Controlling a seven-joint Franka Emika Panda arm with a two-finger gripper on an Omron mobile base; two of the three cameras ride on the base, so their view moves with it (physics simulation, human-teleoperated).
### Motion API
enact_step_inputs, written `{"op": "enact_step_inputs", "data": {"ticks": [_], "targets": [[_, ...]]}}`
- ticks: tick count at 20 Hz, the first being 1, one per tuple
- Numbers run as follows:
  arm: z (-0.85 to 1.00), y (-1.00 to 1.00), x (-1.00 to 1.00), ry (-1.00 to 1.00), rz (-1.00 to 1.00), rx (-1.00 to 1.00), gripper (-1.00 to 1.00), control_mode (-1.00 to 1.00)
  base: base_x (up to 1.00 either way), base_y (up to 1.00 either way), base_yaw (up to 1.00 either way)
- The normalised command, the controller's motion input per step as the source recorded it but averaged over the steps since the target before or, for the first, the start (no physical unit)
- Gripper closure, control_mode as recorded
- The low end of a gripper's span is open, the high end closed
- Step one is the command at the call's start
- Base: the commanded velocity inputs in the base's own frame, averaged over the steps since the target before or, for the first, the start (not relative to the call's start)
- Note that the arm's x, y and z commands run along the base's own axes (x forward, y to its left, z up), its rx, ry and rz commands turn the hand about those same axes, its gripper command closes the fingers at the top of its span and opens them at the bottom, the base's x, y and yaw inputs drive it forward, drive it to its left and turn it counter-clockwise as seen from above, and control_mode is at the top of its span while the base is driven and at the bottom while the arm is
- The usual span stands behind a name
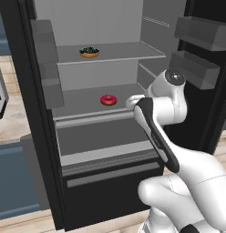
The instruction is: Take the donuts from the fridge and place them on the empty tray on the dining counter.
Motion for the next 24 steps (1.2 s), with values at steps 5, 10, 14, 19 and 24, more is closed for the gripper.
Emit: {"op": "enact_step_inputs", "data": {"ticks": [5, 10, 14, 19, 24], "targets": [[0.0, 0.0, 0.01, 0.0, 0.0, 0.02, -1.0, -1.0, 0.0, 0.0, 0.0], [-0.08, 0.03, 0.4, -0.01, 0.0, 0.0, -1.0, -1.0, 0.0, 0.0, 0.0], [-0.19, 0.01, 0.58, 0.0, 0.0, 0.0, -1.0, -1.0, 0.0, 0.0, 0.0], [-0.16, 0.0, 0.44, 0.0, 0.0, 0.0, -1.0, -1.0, 0.0, 0.0, 0.0], [-0.14, 0.0, 0.48, 0.0, 0.0, 0.0, -1.0, -1.0, 0.0, 0.0, 0.0]]}}
